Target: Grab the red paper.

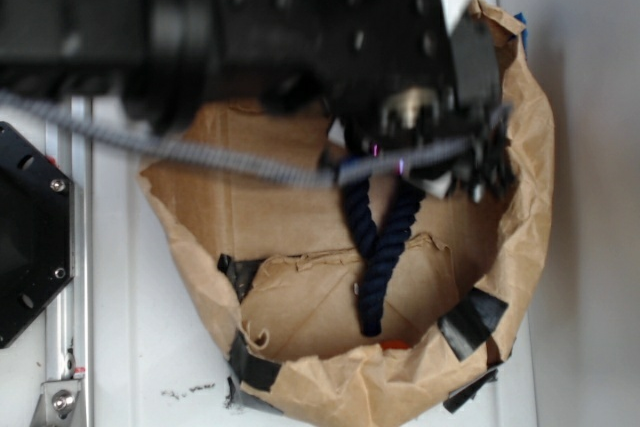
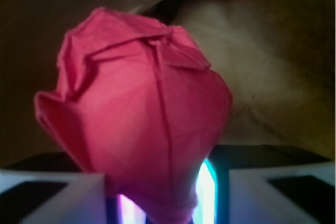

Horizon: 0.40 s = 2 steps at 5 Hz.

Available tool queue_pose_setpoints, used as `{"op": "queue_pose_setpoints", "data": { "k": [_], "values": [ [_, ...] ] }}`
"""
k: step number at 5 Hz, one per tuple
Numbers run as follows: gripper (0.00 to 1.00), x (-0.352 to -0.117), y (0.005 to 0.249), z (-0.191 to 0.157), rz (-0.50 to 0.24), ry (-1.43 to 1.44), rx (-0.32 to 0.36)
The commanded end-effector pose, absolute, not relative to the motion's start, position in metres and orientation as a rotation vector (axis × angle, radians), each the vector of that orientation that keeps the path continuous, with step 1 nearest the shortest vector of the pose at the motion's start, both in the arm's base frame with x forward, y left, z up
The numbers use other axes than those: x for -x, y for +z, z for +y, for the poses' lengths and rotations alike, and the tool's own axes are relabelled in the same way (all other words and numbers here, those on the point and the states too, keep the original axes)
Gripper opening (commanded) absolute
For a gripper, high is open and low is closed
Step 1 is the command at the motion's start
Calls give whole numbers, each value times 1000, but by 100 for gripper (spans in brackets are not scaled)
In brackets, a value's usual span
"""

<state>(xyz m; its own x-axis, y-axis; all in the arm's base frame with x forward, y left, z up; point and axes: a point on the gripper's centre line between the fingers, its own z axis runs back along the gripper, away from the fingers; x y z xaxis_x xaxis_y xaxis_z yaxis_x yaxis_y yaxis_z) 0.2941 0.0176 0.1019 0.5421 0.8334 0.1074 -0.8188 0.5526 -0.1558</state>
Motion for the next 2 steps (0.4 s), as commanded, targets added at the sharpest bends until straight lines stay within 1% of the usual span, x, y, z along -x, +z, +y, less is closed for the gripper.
{"op": "queue_pose_setpoints", "data": {
  "k": [1, 2],
  "values": [
    [0, -252, 160, -17, -102, 641, 181],
    [0, -237, 178, -6, -53, 579, 220]
  ]
}}
